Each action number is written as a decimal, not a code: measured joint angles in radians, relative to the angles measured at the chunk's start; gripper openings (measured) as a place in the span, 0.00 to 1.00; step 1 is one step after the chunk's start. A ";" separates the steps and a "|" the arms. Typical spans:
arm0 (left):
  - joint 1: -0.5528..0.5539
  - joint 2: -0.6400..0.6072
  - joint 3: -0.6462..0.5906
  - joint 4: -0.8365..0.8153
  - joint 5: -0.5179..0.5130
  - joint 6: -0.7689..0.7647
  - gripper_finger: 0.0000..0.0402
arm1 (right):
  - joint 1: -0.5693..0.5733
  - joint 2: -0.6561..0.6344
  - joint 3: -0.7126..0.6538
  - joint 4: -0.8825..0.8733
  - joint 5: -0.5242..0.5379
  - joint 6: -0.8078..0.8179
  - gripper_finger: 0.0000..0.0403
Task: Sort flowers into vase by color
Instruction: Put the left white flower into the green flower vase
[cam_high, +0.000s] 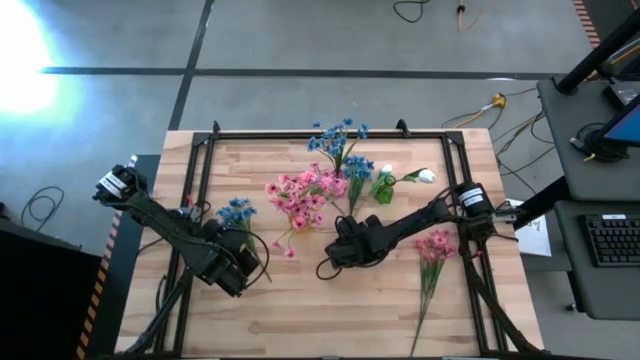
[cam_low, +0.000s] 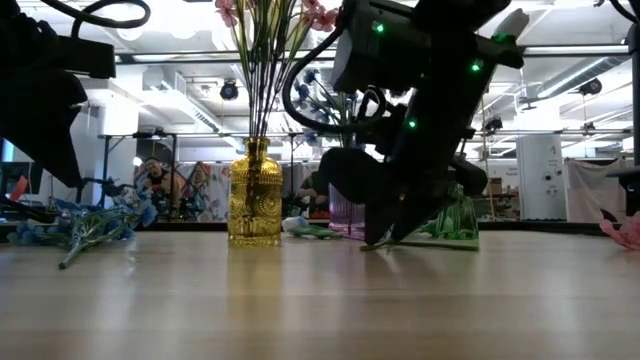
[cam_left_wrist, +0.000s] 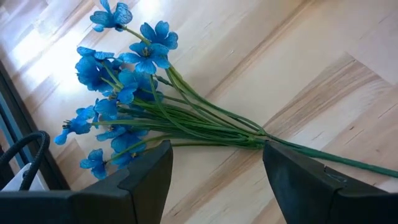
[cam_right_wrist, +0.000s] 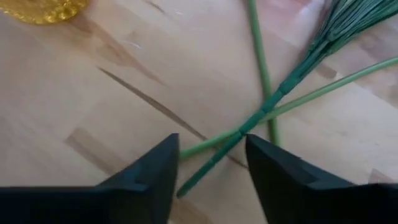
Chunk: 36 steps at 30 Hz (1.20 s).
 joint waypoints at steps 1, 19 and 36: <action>0.000 0.000 0.000 0.000 0.000 0.000 0.59 | 0.003 0.000 -0.001 0.001 -0.010 0.000 0.38; 0.000 0.000 0.000 0.000 0.000 0.000 0.59 | 0.059 -0.083 -0.004 -0.155 -0.203 0.012 0.03; 0.000 0.000 0.000 0.000 0.000 0.000 0.59 | 0.119 -0.150 -0.004 -0.277 -0.356 -0.001 0.03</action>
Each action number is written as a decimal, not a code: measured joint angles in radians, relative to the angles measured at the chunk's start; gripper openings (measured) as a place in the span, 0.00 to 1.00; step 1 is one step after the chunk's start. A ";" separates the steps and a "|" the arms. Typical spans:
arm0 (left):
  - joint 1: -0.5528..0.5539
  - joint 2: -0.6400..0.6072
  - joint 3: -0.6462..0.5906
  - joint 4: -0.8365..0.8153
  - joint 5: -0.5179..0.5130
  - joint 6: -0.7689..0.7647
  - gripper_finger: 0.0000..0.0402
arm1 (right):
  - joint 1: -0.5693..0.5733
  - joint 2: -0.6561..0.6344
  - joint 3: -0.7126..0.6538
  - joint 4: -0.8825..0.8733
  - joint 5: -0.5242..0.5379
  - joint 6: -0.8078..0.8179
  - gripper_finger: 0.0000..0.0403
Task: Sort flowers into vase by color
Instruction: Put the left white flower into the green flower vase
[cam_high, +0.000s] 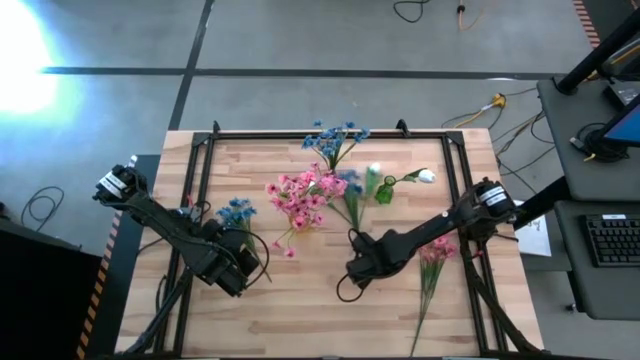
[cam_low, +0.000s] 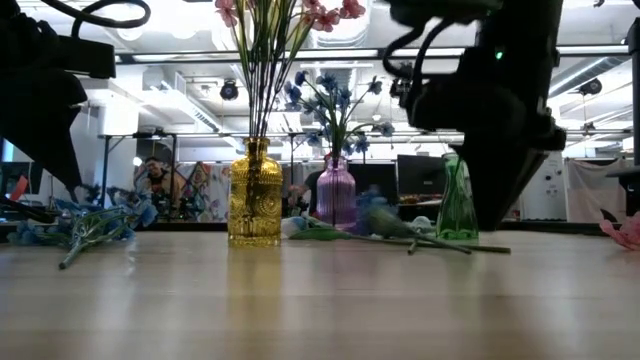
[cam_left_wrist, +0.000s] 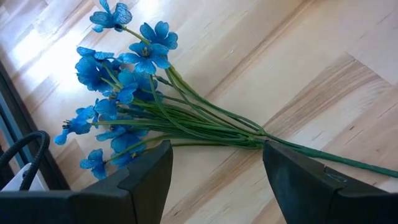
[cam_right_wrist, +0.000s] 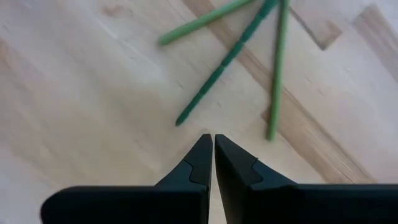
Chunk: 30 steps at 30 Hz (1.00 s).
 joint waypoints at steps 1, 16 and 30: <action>0.000 0.000 0.000 0.000 0.000 0.000 0.59 | 0.003 -0.012 0.000 -0.007 -0.002 0.003 0.03; 0.000 0.000 0.000 0.003 -0.006 0.000 0.59 | -0.004 -0.168 0.000 -0.048 -0.006 0.019 0.03; 0.000 0.000 0.000 0.006 -0.009 0.000 0.59 | -0.008 -0.170 -0.025 -0.036 0.085 -0.183 0.40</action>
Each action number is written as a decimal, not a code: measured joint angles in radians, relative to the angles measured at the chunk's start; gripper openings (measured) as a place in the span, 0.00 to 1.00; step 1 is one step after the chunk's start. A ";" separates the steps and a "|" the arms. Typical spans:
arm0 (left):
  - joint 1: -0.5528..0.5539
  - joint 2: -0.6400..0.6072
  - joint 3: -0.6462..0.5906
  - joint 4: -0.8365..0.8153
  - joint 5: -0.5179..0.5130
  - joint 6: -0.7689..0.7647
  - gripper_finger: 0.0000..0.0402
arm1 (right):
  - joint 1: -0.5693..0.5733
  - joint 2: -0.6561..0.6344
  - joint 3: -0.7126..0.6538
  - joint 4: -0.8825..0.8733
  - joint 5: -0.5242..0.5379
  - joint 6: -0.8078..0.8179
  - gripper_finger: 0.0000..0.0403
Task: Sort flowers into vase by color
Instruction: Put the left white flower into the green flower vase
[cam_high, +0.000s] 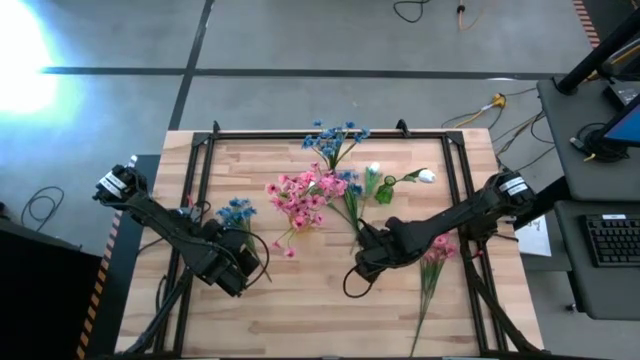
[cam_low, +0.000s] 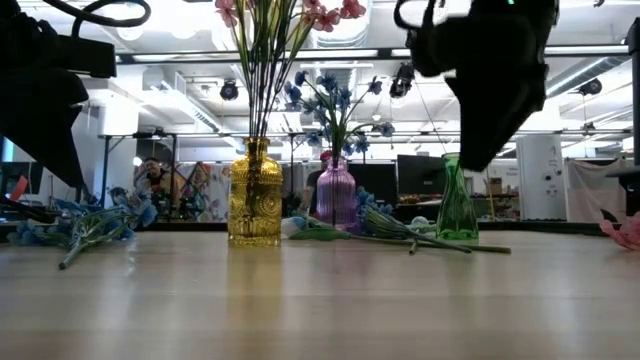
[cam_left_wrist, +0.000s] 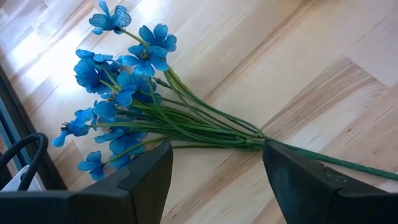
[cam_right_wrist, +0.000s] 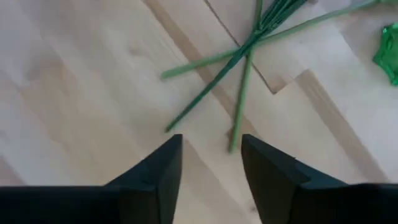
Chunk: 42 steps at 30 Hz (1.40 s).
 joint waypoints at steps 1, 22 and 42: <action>0.000 0.000 0.000 0.001 0.000 0.000 0.59 | -0.003 0.001 -0.013 0.013 0.001 -0.033 0.41; 0.000 0.000 0.000 0.002 -0.006 0.026 0.59 | -0.016 -0.001 -0.386 0.511 0.172 -0.262 0.18; 0.000 0.000 0.000 0.002 -0.006 0.048 0.59 | -0.003 -0.020 -0.427 0.514 0.066 -0.198 0.02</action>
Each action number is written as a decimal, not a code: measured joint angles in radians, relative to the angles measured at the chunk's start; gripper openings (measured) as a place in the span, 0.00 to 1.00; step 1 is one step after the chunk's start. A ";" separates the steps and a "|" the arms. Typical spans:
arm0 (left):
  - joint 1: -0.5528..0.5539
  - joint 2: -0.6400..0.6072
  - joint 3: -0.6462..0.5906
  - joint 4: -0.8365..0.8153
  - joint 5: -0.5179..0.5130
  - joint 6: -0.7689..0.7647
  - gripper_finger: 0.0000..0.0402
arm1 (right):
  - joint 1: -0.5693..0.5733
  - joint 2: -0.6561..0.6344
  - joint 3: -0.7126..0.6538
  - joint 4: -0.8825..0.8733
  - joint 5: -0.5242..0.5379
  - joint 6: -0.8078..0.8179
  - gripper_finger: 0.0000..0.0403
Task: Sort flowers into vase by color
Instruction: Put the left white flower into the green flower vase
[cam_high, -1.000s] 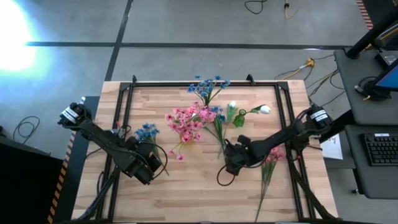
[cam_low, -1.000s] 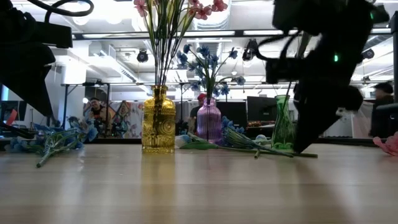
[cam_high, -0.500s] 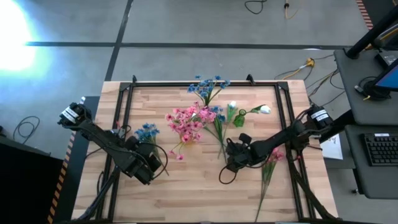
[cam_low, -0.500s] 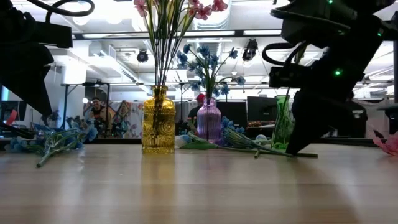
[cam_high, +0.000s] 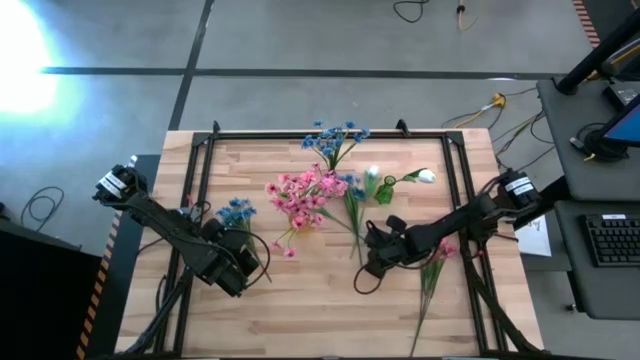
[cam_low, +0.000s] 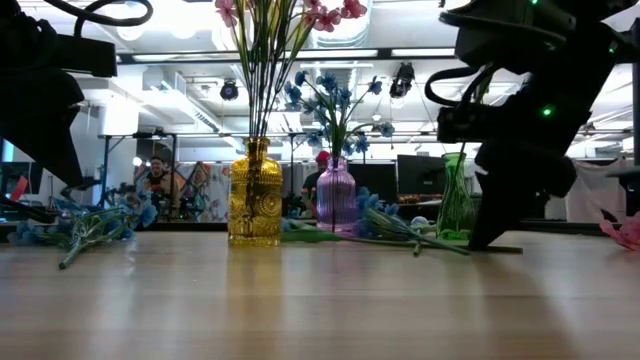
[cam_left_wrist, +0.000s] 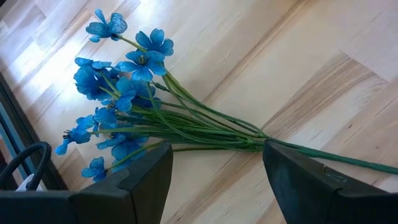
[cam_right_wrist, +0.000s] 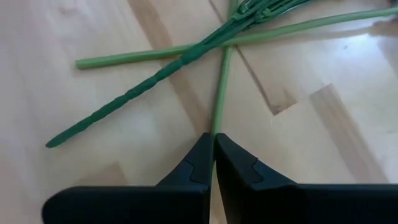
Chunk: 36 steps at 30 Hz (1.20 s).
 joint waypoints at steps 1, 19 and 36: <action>0.000 0.000 0.000 0.000 0.000 0.000 0.59 | 0.001 -0.007 0.000 -0.006 -0.015 0.004 0.02; 0.000 0.000 0.000 0.000 -0.001 0.000 0.59 | 0.104 -0.113 0.101 -0.340 -0.321 0.180 0.02; 0.000 0.000 0.000 0.000 -0.001 0.004 0.59 | 0.222 -0.113 0.204 -0.322 -0.451 0.374 0.07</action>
